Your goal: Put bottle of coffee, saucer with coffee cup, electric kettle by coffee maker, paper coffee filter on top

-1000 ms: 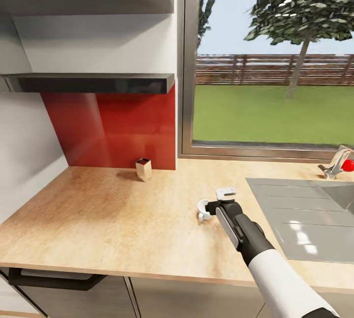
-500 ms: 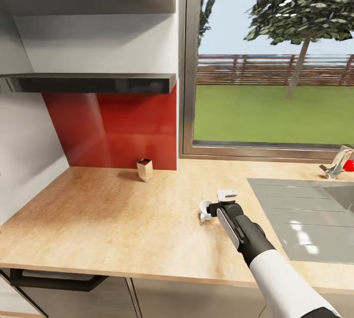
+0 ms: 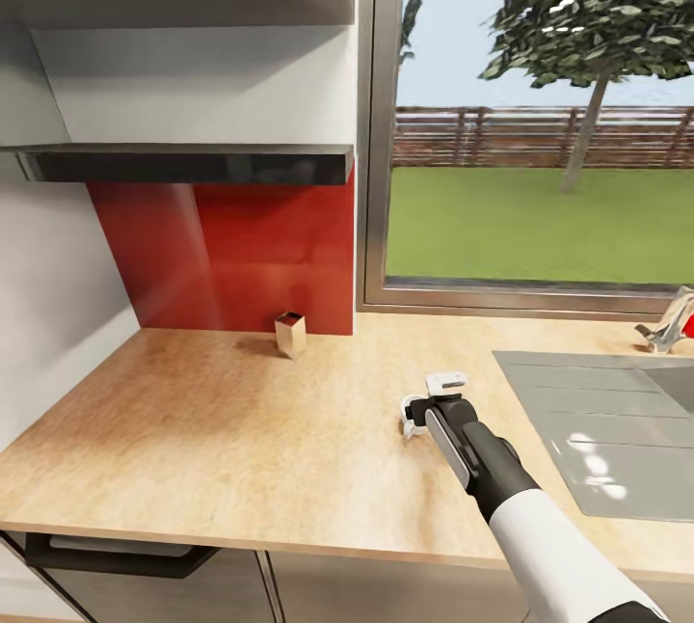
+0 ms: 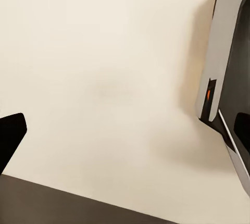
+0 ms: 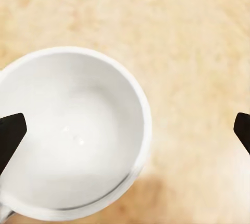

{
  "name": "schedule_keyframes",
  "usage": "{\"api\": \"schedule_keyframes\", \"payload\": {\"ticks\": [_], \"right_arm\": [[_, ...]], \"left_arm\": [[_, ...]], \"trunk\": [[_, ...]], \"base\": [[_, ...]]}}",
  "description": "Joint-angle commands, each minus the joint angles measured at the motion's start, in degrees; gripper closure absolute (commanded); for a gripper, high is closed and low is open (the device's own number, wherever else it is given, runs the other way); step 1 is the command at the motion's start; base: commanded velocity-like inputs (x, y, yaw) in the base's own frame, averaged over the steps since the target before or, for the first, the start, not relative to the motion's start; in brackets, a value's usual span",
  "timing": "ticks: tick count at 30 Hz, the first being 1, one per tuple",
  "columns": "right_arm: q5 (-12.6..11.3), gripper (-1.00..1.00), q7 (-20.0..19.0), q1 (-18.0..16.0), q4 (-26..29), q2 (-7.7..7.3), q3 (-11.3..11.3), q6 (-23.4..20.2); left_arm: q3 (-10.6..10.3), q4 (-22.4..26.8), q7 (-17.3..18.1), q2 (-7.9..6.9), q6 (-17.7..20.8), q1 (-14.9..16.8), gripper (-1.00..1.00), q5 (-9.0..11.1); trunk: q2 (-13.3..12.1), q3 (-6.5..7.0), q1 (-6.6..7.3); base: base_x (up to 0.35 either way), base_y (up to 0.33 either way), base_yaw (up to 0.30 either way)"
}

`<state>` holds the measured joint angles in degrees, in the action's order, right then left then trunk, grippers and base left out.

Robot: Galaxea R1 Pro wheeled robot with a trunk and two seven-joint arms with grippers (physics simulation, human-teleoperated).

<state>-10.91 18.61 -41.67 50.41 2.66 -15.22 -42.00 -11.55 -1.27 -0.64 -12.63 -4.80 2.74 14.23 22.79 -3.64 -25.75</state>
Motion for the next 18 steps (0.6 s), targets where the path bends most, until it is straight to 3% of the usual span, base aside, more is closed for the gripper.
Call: {"api": "schedule_keyframes", "payload": {"ticks": [1,18], "right_arm": [[-0.6,-1.00,0.5,-0.1,0.0,-0.03,-0.2,-0.1],[-0.6,-1.00,0.5,-0.1,-0.6,-0.70,-0.2,-0.1]], "left_arm": [[-0.5,-0.1,-0.1,0.00,-0.3,0.1,-1.00,0.4],[-0.5,-0.1,-0.1,0.06,-0.3,0.1,-1.00,0.5]], "trunk": [[0.1,-0.13,-0.04],[0.1,-0.13,-0.04]], "base": [[0.001,0.003,0.000],[0.009,0.009,0.000]]}}
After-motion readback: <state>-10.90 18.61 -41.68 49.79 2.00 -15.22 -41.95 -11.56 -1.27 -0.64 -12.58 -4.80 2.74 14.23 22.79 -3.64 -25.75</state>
